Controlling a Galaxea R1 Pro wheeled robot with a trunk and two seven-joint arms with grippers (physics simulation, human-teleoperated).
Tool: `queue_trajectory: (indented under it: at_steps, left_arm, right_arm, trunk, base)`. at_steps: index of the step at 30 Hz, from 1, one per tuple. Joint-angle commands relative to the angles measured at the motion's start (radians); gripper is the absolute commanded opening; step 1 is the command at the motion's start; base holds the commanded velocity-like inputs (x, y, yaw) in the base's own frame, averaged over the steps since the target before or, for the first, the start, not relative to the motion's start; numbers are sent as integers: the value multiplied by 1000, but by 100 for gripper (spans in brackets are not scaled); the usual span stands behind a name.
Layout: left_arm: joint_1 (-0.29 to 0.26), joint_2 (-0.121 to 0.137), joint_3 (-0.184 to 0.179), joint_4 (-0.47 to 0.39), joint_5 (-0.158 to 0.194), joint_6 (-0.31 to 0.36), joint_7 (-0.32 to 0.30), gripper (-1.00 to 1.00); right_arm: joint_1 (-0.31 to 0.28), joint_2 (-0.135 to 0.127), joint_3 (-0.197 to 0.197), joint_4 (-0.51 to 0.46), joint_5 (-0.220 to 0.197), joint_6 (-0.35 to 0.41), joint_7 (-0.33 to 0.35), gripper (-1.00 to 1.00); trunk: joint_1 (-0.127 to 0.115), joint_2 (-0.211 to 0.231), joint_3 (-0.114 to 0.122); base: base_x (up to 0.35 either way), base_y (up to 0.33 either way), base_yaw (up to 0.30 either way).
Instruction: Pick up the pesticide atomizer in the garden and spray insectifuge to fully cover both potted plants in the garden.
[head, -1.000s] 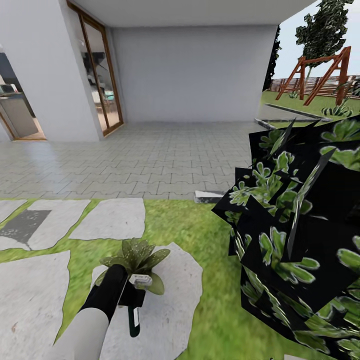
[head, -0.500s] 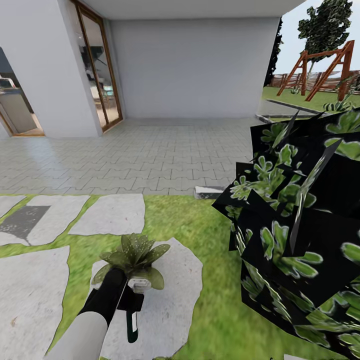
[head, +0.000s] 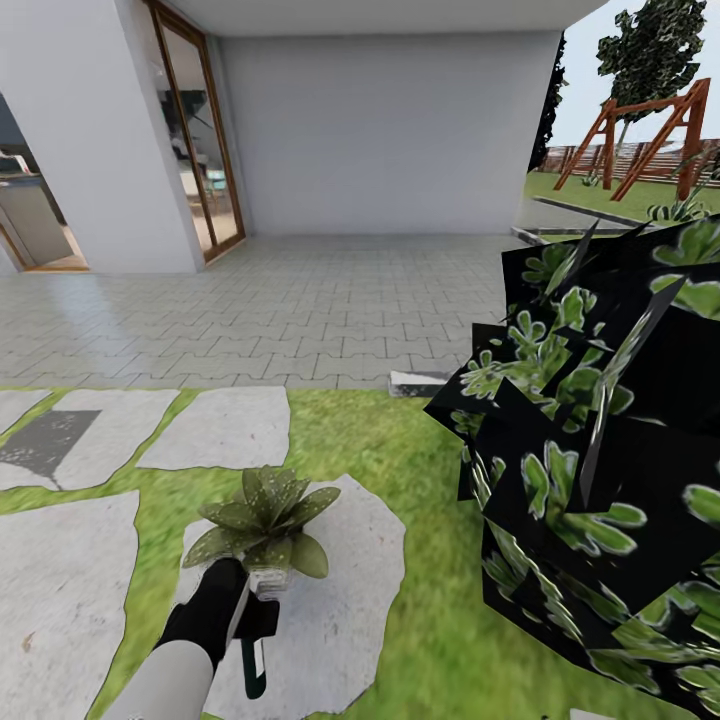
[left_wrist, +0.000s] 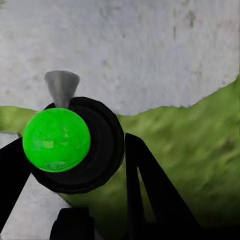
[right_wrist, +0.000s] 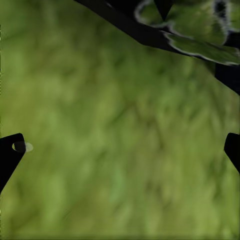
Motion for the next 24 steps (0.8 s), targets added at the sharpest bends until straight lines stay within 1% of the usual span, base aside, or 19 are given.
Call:
queue_trajectory:
  at_steps: [1, 3, 5, 6, 9, 12, 15, 20, 24]
  left_arm:
    - [-1, -1, 7, 6, -6, -2, -2, -100]
    - [-1, 1, 8, 15, 5, -7, 4, -100]
    - [-1, 5, 7, 18, 28, -9, 1, -100]
    - [-1, 5, 6, 18, 31, -10, 1, -100]
    - [-1, 6, 7, 18, 37, -10, 0, -100]
    - [-1, 6, 7, 18, 39, -10, 0, -100]
    - [-1, 5, 7, 18, 39, -10, 1, -100]
    - [-2, 6, 8, 12, 40, -9, 3, -100]
    - [-16, 5, 8, 1, 40, -6, 6, -100]
  right_arm:
    - [-1, 1, -7, 2, 10, -3, -3, 100]
    - [-1, 3, -6, 2, 10, -3, -3, 100]
    - [-1, 4, -7, 2, 9, -2, -3, 100]
    - [-1, 4, -7, 1, 9, -2, -3, 100]
    - [-1, 4, -7, 2, 8, -1, -2, 100]
    - [-1, 4, -6, 2, 8, -2, -3, 100]
    - [-1, 5, -6, 2, 8, -2, -3, 100]
    - [-1, 6, -6, 2, 8, -2, -3, 100]
    - [-1, 6, -6, 2, 8, -2, -3, 100]
  trunk:
    - [0, 0, -1]
    - [0, 0, -1]
    - [0, 0, -1]
    - [0, 0, -1]
    - [0, 0, -1]
    - [0, 0, -1]
    - [0, 0, -1]
    - [0, 0, -1]
    - [0, 0, -1]
  base:
    - [0, 0, 0]
    - [0, 0, 0]
    - [0, 0, -39]
    - [0, 0, -149]
    - [0, -19, -251]
    - [0, -193, -188]
    - [0, -149, -33]
    - [0, -16, -3]
    - [0, 0, 0]
